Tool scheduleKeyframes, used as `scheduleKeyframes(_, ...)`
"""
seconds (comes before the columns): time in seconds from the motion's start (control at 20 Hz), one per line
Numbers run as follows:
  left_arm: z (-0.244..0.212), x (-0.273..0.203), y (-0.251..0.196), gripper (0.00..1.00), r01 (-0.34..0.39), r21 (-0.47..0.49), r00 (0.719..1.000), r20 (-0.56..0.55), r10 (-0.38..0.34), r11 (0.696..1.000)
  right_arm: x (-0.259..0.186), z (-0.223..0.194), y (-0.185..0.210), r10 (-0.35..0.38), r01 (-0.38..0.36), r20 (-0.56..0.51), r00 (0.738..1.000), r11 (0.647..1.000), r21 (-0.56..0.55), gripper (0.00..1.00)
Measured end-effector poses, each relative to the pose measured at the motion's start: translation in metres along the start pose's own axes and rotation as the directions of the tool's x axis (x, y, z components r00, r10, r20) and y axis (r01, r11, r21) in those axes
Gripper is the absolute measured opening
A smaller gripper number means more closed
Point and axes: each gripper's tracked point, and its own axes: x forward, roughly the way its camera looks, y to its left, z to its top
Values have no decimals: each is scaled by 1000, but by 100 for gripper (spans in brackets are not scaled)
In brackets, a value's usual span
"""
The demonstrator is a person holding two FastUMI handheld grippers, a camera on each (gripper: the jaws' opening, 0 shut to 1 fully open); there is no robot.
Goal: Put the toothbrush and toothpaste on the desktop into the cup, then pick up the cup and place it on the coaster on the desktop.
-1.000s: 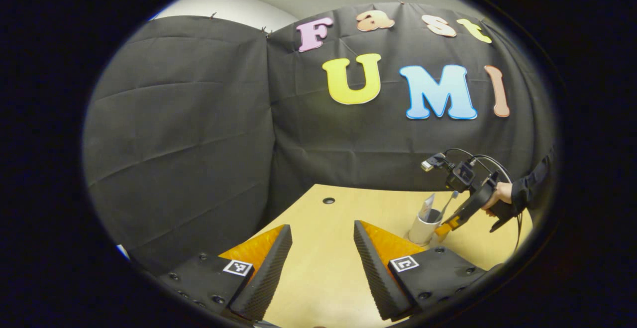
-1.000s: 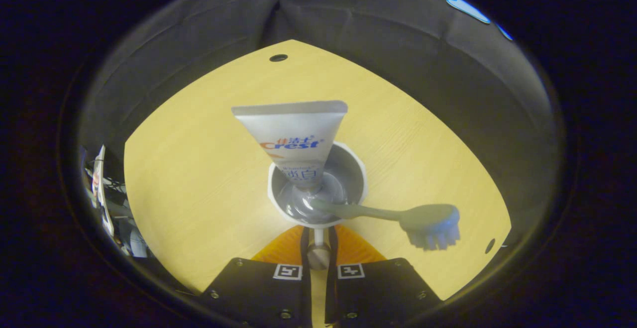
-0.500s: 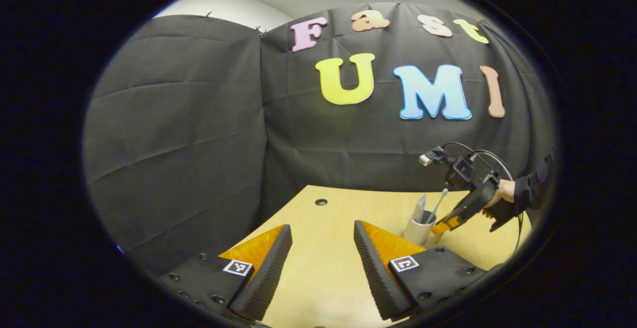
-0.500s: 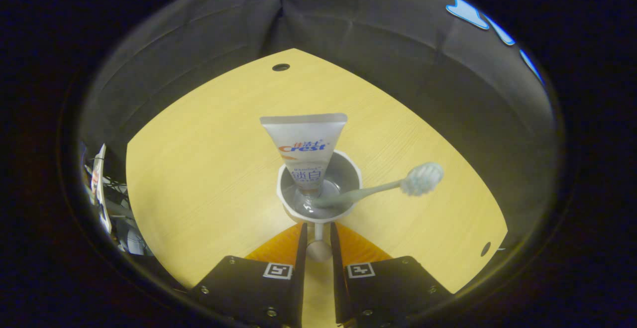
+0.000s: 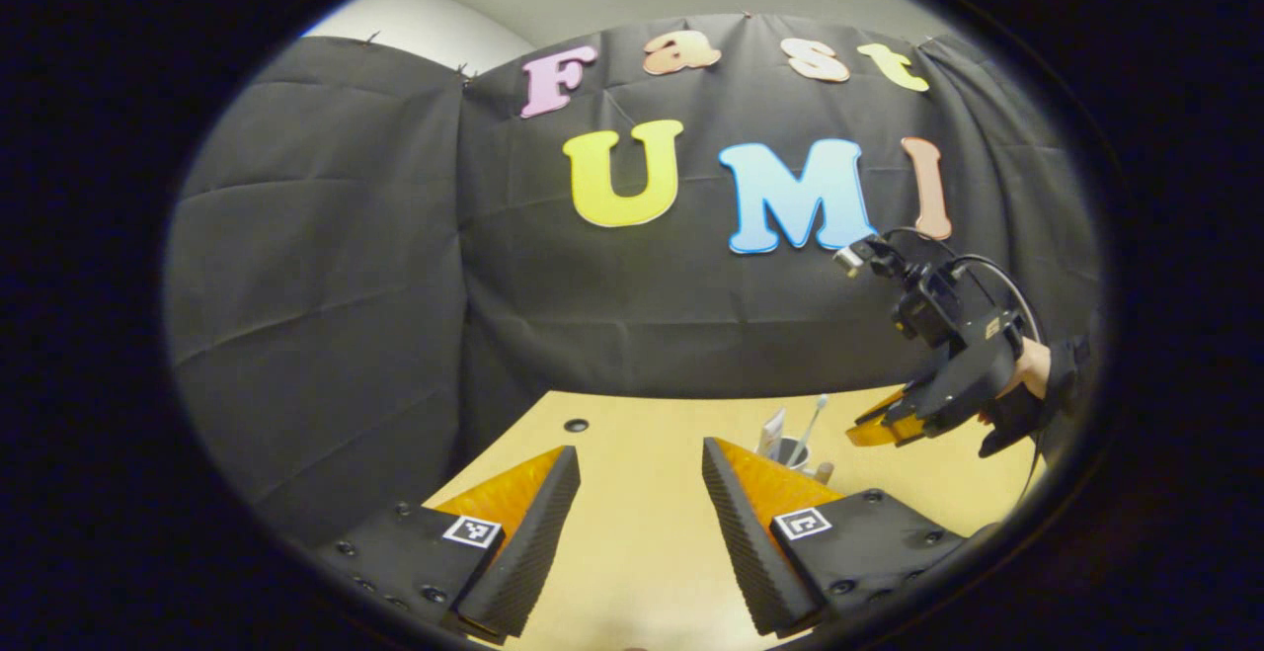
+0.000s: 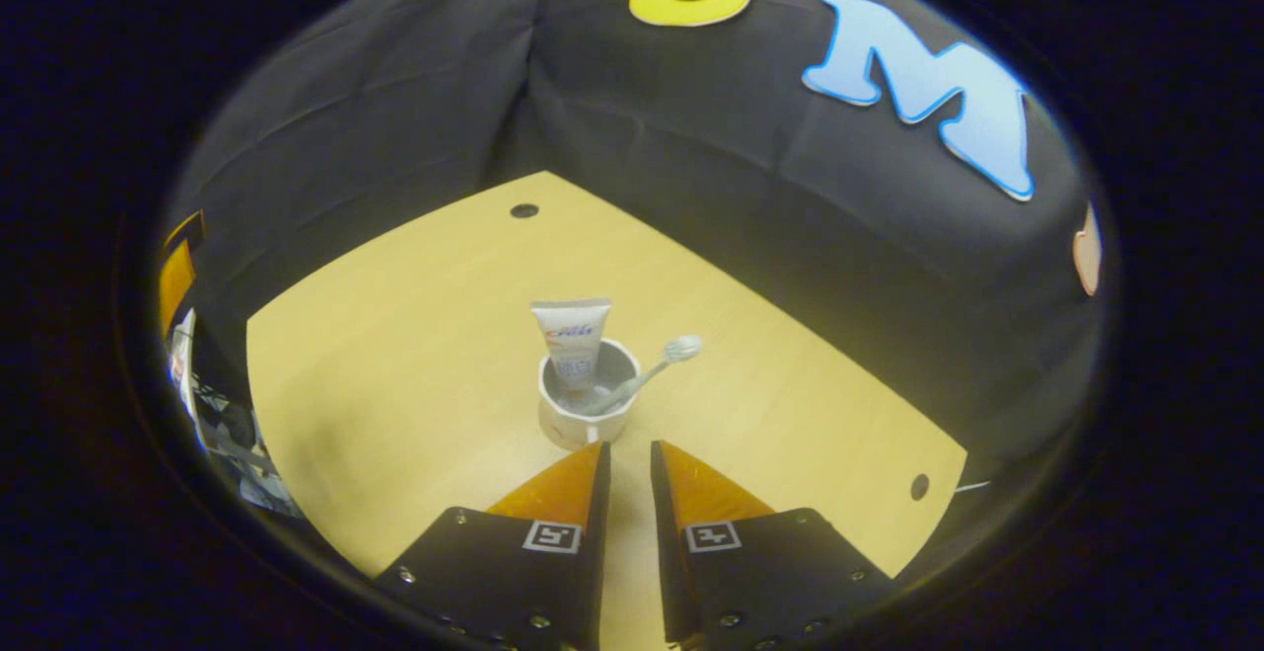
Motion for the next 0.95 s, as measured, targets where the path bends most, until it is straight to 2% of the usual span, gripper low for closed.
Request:
scheduleKeyframes(0.1,12,9,-18,81,49,4,999,22,-49,999,-30,15,-12,-86,81,96,992,995,52,24)
scheduleKeyframes(0.2,24,18,-40,81,103,5,994,40,-103,995,-61,29,-20,-158,136,183,970,982,128,25)
scheduleKeyframes(0.25,32,23,-51,81,130,10,990,56,-131,991,-75,36,-24,-194,159,222,956,973,168,31)
scheduleKeyframes(0.3,39,25,-61,89,151,14,986,69,-152,988,-92,40,-28,-236,186,256,937,961,204,41)
scheduleKeyframes(0.35,46,27,-71,84,174,15,981,85,-175,985,-108,45,-33,-280,217,283,917,947,236,58)
scheduleKeyframes(0.4,55,29,-79,80,193,11,976,101,-193,981,-124,51,-38,-323,247,310,894,934,259,54)
scheduleKeyframes(0.45,63,31,-88,84,212,4,970,119,-211,977,-138,53,-43,-362,280,335,870,922,269,54)
scheduleKeyframes(0.5,69,31,-95,81,227,0,965,133,-225,974,-150,56,-49,-405,322,355,843,907,270,60)
scheduleKeyframes(0.55,77,31,-101,89,241,-3,960,149,-238,970,-161,58,-52,-440,356,373,817,894,273,57)
scheduleKeyframes(0.6,84,31,-107,85,253,-3,955,161,-250,967,-173,56,-52,-468,380,389,793,880,284,57)
scheduleKeyframes(0.65,89,30,-111,85,263,-3,951,172,-259,965,-181,58,-49,-487,388,410,771,870,305,62)
scheduleKeyframes(0.75,96,29,-118,80,280,-7,943,189,-273,960,-203,58,-46,-518,388,442,733,851,354,100)
scheduleKeyframes(0.8,99,28,-121,89,289,-7,939,196,-282,957,-208,57,-47,-539,400,441,718,837,373,99)
scheduleKeyframes(0.85,100,28,-122,84,289,-2,938,201,-282,957,-210,54,-48,-558,408,439,704,824,393,97)
scheduleKeyframes(0.95,105,27,-121,85,283,6,937,213,-278,959,-218,51,-47,-578,407,445,684,808,425,97)
